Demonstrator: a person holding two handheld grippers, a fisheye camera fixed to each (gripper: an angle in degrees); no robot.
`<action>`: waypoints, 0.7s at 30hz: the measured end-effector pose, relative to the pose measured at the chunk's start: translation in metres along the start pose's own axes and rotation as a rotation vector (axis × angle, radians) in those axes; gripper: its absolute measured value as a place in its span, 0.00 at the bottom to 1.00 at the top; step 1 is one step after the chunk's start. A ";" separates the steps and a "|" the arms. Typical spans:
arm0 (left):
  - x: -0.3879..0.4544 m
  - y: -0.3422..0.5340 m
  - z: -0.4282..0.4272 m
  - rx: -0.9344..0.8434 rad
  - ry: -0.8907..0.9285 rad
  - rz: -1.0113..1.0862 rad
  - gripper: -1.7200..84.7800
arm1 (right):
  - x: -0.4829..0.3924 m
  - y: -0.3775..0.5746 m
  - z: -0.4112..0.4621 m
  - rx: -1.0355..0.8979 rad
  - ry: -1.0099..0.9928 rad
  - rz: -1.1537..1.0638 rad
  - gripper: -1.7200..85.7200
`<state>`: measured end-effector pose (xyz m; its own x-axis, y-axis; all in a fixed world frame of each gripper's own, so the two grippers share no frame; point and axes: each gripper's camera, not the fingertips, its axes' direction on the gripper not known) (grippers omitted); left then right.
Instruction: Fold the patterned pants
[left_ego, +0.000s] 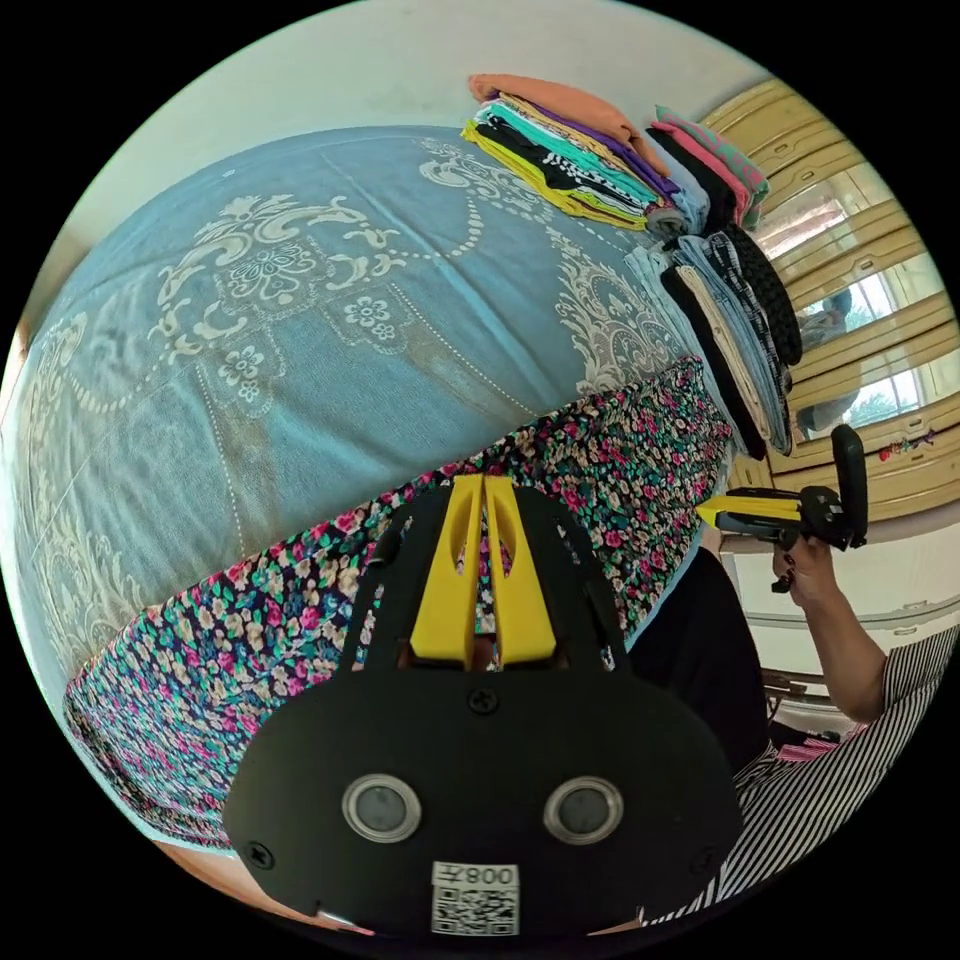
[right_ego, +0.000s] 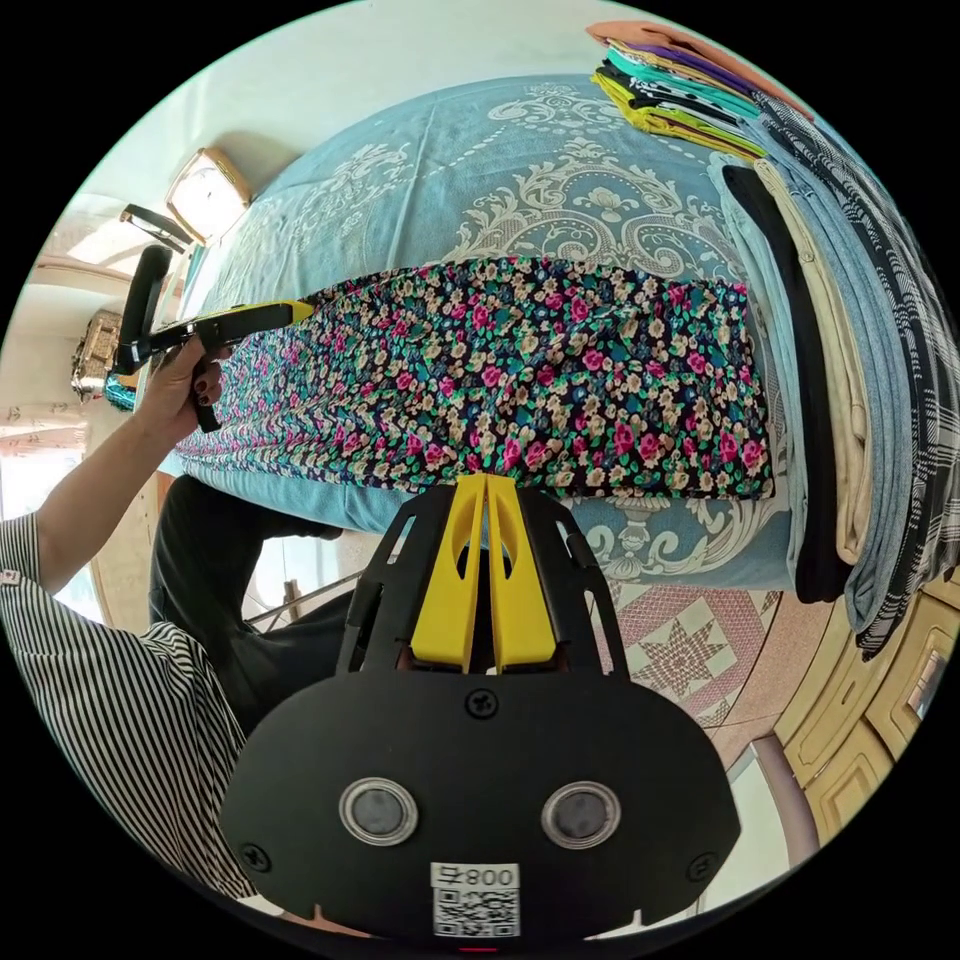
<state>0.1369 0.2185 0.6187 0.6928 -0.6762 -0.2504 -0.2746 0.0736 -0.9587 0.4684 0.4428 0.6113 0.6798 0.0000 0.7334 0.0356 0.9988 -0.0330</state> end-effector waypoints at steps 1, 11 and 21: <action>-0.010 0.004 -0.005 0.007 -0.010 -0.028 0.02 | -0.004 -0.005 0.004 -0.002 0.001 0.001 0.02; -0.059 0.088 -0.066 0.061 0.020 0.016 0.02 | -0.049 -0.049 0.026 0.034 0.023 -0.020 0.02; -0.116 0.138 -0.094 0.018 -0.015 -0.044 0.02 | -0.147 -0.100 0.108 -0.052 -0.014 -0.251 0.02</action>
<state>-0.0439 0.2386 0.5283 0.7138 -0.6683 -0.2095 -0.2319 0.0568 -0.9711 0.2856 0.3482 0.5799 0.6350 -0.2462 0.7323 0.2397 0.9639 0.1162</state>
